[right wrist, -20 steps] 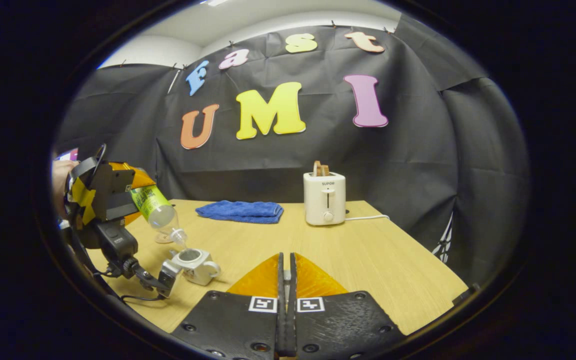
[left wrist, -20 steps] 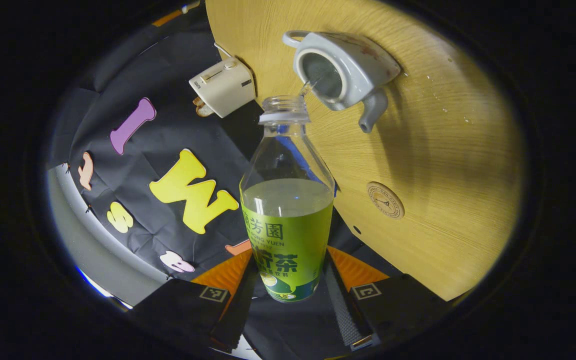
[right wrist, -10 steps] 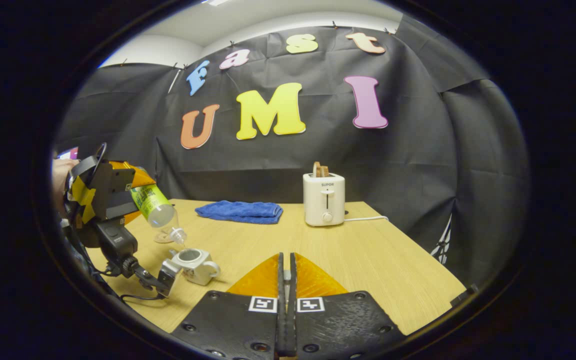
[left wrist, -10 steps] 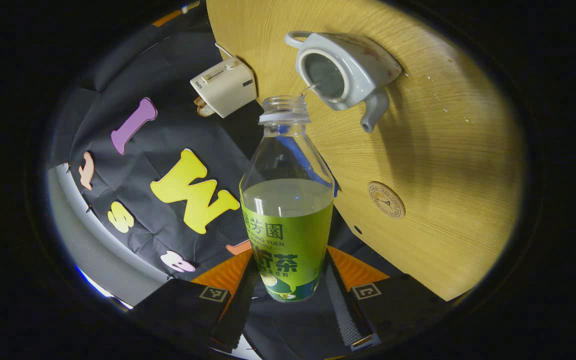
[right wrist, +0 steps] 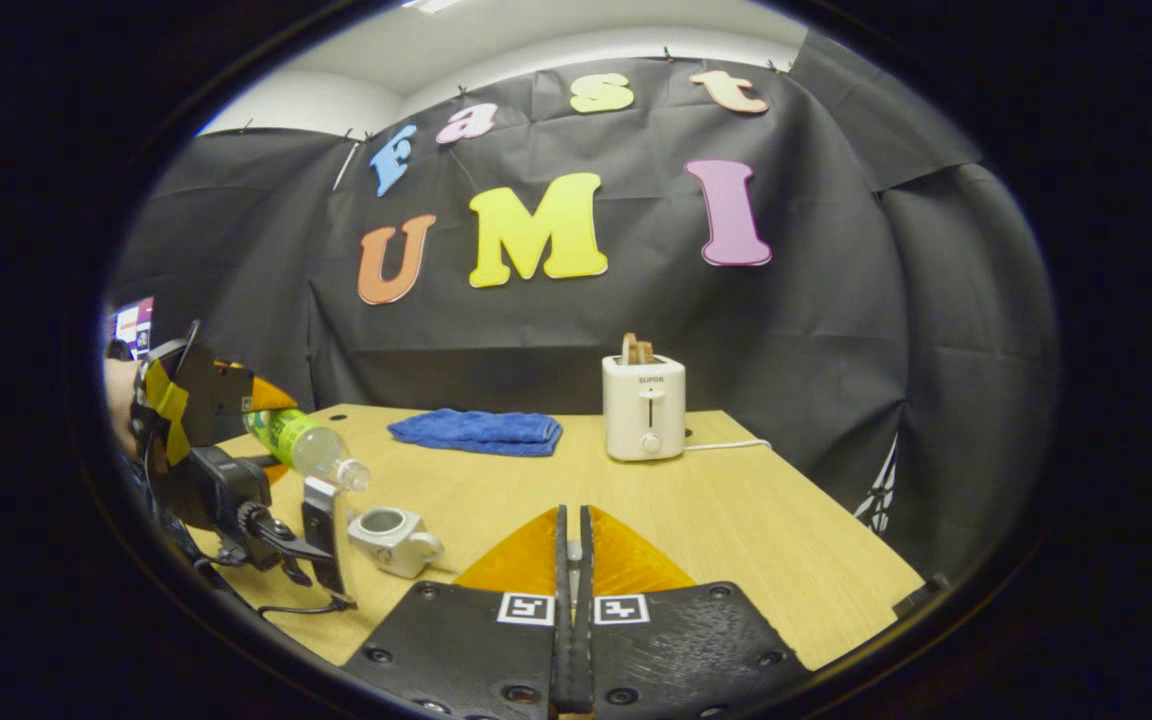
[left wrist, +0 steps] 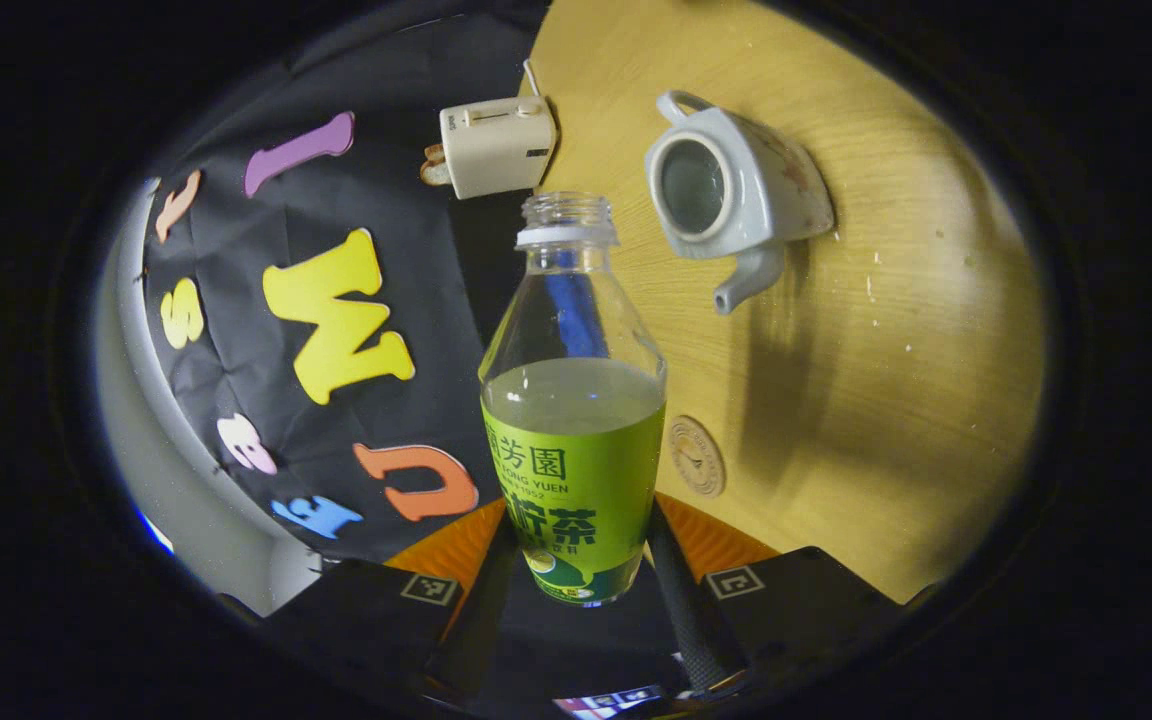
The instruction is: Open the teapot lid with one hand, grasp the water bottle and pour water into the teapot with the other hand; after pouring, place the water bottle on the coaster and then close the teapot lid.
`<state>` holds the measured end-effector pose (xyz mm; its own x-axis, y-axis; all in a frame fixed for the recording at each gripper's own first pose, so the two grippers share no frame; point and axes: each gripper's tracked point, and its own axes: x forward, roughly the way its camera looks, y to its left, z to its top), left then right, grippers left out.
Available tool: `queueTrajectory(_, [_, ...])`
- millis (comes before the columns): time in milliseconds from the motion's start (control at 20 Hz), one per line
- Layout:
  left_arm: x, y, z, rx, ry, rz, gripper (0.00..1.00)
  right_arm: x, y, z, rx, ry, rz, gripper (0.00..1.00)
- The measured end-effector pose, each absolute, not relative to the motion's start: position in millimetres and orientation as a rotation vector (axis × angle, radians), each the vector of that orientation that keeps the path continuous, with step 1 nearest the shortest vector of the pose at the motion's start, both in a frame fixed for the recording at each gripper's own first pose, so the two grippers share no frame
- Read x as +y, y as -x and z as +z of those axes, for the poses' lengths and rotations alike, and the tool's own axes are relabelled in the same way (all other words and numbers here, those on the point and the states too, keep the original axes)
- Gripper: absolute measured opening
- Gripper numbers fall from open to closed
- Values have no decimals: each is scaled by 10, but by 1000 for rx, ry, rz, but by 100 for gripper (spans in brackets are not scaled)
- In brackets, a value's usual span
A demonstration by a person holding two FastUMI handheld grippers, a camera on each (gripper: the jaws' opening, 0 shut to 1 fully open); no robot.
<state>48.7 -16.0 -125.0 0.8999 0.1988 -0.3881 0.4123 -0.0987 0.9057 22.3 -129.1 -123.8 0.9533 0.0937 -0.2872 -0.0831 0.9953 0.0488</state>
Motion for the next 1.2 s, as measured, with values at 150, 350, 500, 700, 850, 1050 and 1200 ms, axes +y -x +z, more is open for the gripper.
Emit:
queueTrajectory(150, [-79,-326,-1366,520,-1452,-220,75,-1187,-229,-1124,277,-18,93,0])
queueTrajectory(350, [121,-118,-1495,573,-1108,-225,75,-882,-277,-998,257,6,129,0])
queueTrajectory(500, [321,21,-1446,547,-918,-169,75,-596,-333,-956,248,15,171,0])
queueTrajectory(700, [492,135,-1327,482,-642,-118,75,-200,-408,-968,242,16,231,0])
queueTrajectory(850, [570,123,-1173,408,-475,-68,75,82,-493,-1050,252,27,267,0])
queueTrajectory(1050, [649,136,-1010,344,-302,-26,76,382,-612,-1215,275,45,314,0])
queueTrajectory(1200, [673,116,-815,283,-213,8,75,524,-690,-1373,298,61,328,0])
